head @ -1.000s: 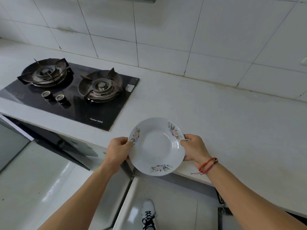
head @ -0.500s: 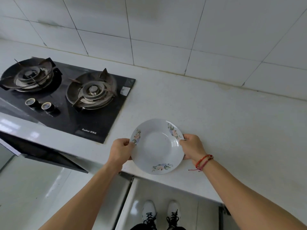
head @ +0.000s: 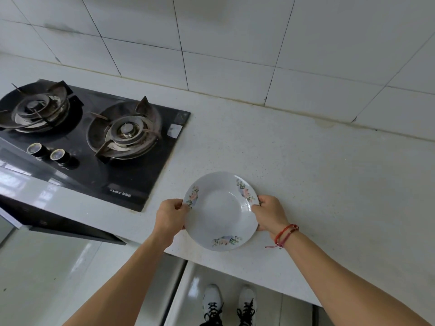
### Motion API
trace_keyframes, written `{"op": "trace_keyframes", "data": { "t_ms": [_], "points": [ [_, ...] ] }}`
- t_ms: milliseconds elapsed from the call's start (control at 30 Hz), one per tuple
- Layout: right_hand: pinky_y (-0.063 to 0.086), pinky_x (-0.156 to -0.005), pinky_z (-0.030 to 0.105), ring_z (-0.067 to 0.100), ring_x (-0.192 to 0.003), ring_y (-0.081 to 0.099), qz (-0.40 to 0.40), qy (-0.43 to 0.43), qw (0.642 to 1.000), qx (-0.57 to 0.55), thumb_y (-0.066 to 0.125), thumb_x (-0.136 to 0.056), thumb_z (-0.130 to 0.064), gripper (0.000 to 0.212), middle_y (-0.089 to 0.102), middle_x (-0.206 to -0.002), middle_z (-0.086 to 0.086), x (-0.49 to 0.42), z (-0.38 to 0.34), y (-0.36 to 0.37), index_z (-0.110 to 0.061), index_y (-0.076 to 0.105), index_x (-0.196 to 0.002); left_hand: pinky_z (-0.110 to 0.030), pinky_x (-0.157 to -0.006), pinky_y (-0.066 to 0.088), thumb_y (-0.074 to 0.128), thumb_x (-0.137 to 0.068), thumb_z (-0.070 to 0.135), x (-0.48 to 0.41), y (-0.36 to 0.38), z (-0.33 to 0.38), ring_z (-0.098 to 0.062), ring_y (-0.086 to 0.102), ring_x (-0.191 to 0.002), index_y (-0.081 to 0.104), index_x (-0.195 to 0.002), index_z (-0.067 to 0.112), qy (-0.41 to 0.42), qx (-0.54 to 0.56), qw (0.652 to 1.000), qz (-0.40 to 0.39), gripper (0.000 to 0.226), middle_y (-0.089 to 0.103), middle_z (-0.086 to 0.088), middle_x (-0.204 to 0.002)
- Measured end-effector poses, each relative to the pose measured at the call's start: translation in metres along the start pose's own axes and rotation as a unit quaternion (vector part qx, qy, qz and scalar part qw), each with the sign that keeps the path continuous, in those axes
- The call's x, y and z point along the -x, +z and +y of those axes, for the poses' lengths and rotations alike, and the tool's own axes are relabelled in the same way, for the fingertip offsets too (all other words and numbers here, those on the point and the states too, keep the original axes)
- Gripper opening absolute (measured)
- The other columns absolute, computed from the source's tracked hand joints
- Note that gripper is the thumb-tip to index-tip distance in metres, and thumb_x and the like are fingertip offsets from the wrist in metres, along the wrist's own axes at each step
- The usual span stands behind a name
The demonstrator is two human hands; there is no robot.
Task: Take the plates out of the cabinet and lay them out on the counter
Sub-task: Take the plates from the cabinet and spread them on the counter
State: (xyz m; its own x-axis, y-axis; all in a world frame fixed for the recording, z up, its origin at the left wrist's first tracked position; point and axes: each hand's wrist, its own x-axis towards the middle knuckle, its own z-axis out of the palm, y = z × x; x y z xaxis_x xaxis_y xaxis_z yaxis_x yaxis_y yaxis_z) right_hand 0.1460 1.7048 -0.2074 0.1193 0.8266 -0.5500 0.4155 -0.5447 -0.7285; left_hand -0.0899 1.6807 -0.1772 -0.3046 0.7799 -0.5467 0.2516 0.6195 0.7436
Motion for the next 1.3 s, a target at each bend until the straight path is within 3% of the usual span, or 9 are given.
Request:
{"op": "trace_keyframes", "data": {
  "t_ms": [433, 633, 733, 800, 1067, 1300],
  "points": [
    [0.056, -0.062, 0.064, 0.041, -0.082, 0.071, -0.003, -0.005, 1.0, 0.018, 0.05, -0.08, -0.004, 0.021, 0.074, -0.085, 0.021, -0.011, 0.0, 0.004, 0.0, 0.07, -0.087, -0.038, -0.069, 0.062, 0.059, -0.095, 0.025, -0.016, 0.001, -0.005, -0.024, 0.071, -0.081, 0.069, -0.08, 0.018, -0.007, -0.031, 1.0, 0.001, 0.02, 0.071, -0.002, -0.089],
    [0.062, -0.061, 0.051, 0.027, -0.075, 0.073, -0.002, -0.013, 0.997, 0.079, 0.058, -0.084, -0.011, 0.014, 0.075, -0.084, 0.01, -0.007, -0.006, -0.003, -0.007, 0.07, -0.091, -0.043, -0.073, 0.062, 0.061, -0.092, 0.022, -0.022, -0.004, -0.007, -0.022, 0.071, -0.08, 0.07, -0.08, 0.02, -0.002, -0.067, 0.997, 0.023, 0.015, 0.072, -0.002, -0.09],
    [0.063, -0.057, 0.043, 0.019, -0.067, 0.072, 0.024, -0.041, 0.992, 0.12, 0.065, -0.086, -0.025, 0.015, 0.074, -0.082, 0.003, -0.002, -0.006, -0.012, -0.021, 0.062, -0.099, -0.044, -0.07, 0.062, 0.067, -0.089, 0.022, -0.021, -0.008, -0.006, -0.021, 0.071, -0.074, 0.068, -0.082, 0.015, 0.002, -0.07, 0.996, 0.055, 0.009, 0.071, -0.004, -0.086],
    [0.062, -0.055, 0.04, 0.019, -0.063, 0.071, 0.044, -0.058, 0.987, 0.142, 0.067, -0.087, -0.027, 0.02, 0.072, -0.08, 0.004, 0.0, -0.005, -0.015, -0.018, 0.061, -0.103, -0.043, -0.067, 0.062, 0.069, -0.088, 0.021, -0.02, -0.007, -0.005, -0.021, 0.07, -0.071, 0.067, -0.083, 0.012, 0.004, -0.074, 0.995, 0.06, 0.01, 0.071, -0.005, -0.085],
    [0.062, -0.056, 0.042, 0.022, -0.065, 0.072, 0.037, -0.064, 0.986, 0.146, 0.064, -0.092, -0.019, 0.019, 0.072, -0.09, 0.01, 0.003, -0.008, -0.014, -0.009, 0.058, -0.108, -0.038, -0.063, 0.062, 0.067, -0.09, 0.014, -0.021, -0.006, -0.006, -0.023, 0.071, -0.07, 0.067, -0.082, 0.014, -0.003, -0.084, 0.994, 0.065, 0.008, 0.071, -0.005, -0.086],
    [0.063, -0.061, 0.043, 0.022, -0.068, 0.071, 0.039, -0.078, 0.983, 0.16, 0.059, -0.093, -0.016, 0.008, 0.072, -0.089, 0.008, 0.008, -0.009, -0.019, -0.011, 0.057, -0.099, -0.035, -0.058, 0.06, 0.062, -0.091, 0.012, -0.013, -0.003, -0.005, -0.022, 0.068, -0.067, 0.067, -0.083, 0.013, 0.019, -0.084, 0.993, 0.085, 0.01, 0.07, -0.005, -0.089]
  ]
}}
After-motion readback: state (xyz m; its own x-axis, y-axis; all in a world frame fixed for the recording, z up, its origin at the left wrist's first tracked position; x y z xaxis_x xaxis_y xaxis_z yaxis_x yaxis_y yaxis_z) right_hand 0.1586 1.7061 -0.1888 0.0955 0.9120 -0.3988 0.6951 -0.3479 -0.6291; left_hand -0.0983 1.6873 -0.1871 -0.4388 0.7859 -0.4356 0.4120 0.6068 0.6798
